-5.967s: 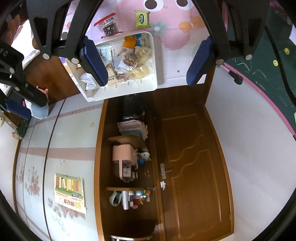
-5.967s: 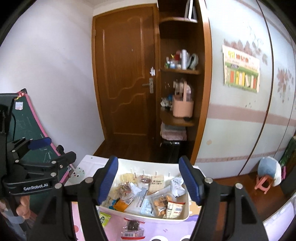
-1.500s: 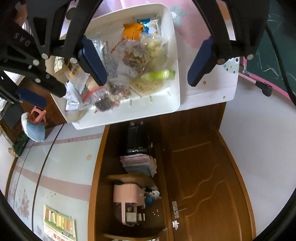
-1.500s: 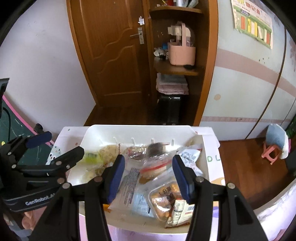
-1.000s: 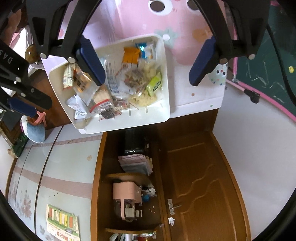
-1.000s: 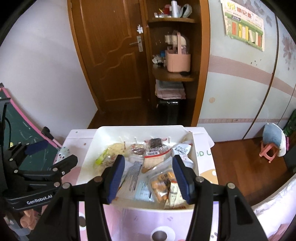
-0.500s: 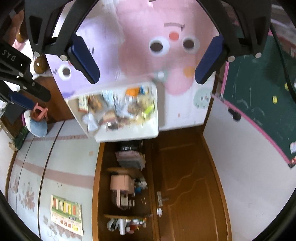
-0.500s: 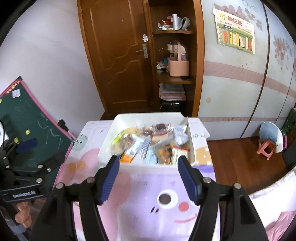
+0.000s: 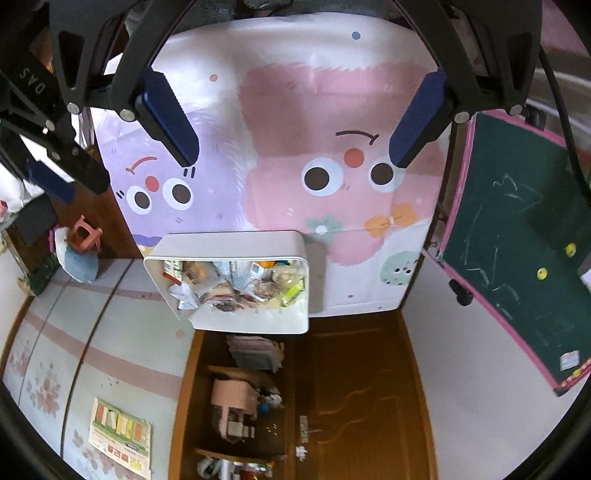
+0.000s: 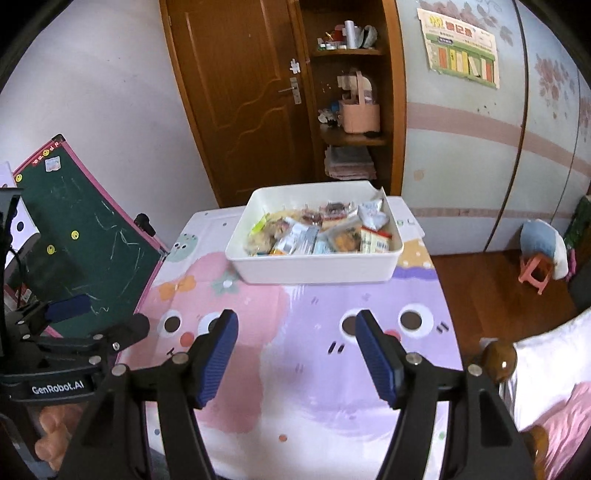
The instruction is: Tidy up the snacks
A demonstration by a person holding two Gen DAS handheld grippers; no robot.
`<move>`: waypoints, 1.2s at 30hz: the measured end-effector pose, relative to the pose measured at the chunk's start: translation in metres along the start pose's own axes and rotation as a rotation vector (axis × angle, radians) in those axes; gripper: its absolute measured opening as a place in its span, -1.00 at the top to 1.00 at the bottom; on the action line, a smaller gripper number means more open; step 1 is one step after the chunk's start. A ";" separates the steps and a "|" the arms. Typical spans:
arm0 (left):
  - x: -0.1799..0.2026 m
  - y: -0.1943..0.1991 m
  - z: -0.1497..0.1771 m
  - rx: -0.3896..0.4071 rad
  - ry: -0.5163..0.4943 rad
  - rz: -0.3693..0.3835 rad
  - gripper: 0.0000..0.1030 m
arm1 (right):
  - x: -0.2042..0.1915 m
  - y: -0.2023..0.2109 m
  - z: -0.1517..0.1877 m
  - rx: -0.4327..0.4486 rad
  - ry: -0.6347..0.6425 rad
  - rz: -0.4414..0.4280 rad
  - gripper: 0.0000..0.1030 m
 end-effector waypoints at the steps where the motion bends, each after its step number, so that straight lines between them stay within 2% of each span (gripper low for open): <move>1: 0.000 0.000 0.005 -0.006 0.004 0.008 -0.99 | -0.001 0.002 0.005 -0.003 -0.009 -0.005 -0.28; 5: -0.001 -0.004 0.020 -0.043 0.012 0.053 -0.99 | -0.006 0.005 0.022 -0.046 -0.026 -0.071 -0.29; 10: -0.004 -0.004 0.030 -0.032 0.024 -0.008 -0.99 | -0.009 0.012 0.031 -0.022 0.000 -0.039 -0.29; 14: -0.008 -0.003 0.034 -0.011 0.036 -0.054 -0.99 | -0.011 0.010 0.036 -0.035 -0.009 -0.051 -0.29; 18: -0.009 -0.006 0.035 -0.031 0.037 -0.048 -0.99 | -0.016 0.006 0.040 -0.052 0.014 -0.056 -0.29; 36: -0.002 -0.002 0.037 -0.005 0.023 -0.055 -0.99 | -0.013 0.011 0.041 -0.028 0.016 -0.035 -0.29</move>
Point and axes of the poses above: each gripper's, at about its wrist camera, not at the fingertips, and y roughly against the way its jaws point, x to its right, z to its underside, the point moved 5 cm from there along -y, roughly the way its jaws point, and after that the axes turned 5 degrees about -y, right-handed, at the moved point
